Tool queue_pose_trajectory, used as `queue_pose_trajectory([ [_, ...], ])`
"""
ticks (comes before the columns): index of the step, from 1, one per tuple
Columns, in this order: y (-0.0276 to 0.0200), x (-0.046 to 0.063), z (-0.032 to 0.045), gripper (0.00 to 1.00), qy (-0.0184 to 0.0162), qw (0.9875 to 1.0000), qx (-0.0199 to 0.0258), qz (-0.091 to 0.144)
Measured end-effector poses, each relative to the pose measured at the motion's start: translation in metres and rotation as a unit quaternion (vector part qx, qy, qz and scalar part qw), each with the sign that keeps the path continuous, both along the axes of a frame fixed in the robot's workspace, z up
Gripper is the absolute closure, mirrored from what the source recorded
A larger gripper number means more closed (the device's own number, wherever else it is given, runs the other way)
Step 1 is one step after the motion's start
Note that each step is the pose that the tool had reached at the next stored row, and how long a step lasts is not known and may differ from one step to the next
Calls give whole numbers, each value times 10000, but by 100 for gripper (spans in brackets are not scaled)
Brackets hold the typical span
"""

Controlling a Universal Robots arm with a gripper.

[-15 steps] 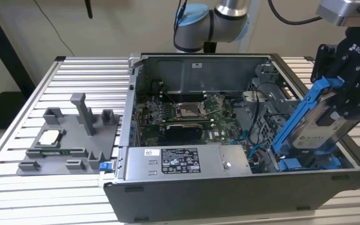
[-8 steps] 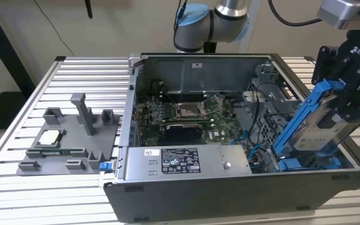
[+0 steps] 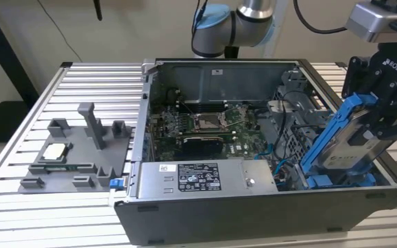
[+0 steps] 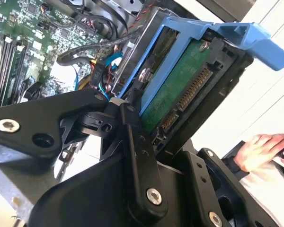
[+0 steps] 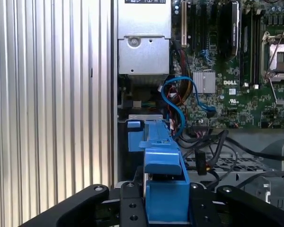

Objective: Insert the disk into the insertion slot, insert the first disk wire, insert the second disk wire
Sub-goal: 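Insert the disk into the insertion slot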

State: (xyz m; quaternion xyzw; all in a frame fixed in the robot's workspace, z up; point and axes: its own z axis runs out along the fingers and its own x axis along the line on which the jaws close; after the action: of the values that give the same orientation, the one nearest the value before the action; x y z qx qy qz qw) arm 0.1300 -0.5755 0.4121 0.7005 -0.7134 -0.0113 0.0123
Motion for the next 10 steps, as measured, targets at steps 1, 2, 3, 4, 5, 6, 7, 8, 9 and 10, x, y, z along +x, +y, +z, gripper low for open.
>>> queue_pose_trajectory([
  [1,0,0,-13,67,-9,10000,2,0],
  [2,1,0,-26,67,-16,10000,4,0],
  [3,2,0,-38,67,-22,10000,5,0],
  [4,4,-3,-51,67,-27,10000,7,0],
  [5,7,-6,-66,67,-31,10000,10,0],
  [6,11,-8,-83,67,-35,10000,11,0],
  [7,18,-10,-100,67,-40,10000,11,0],
  [8,25,-12,-118,67,-44,10000,11,1],
  [9,31,-13,-136,67,-47,10000,11,1],
  [10,37,-15,-154,67,-51,10000,12,1],
])
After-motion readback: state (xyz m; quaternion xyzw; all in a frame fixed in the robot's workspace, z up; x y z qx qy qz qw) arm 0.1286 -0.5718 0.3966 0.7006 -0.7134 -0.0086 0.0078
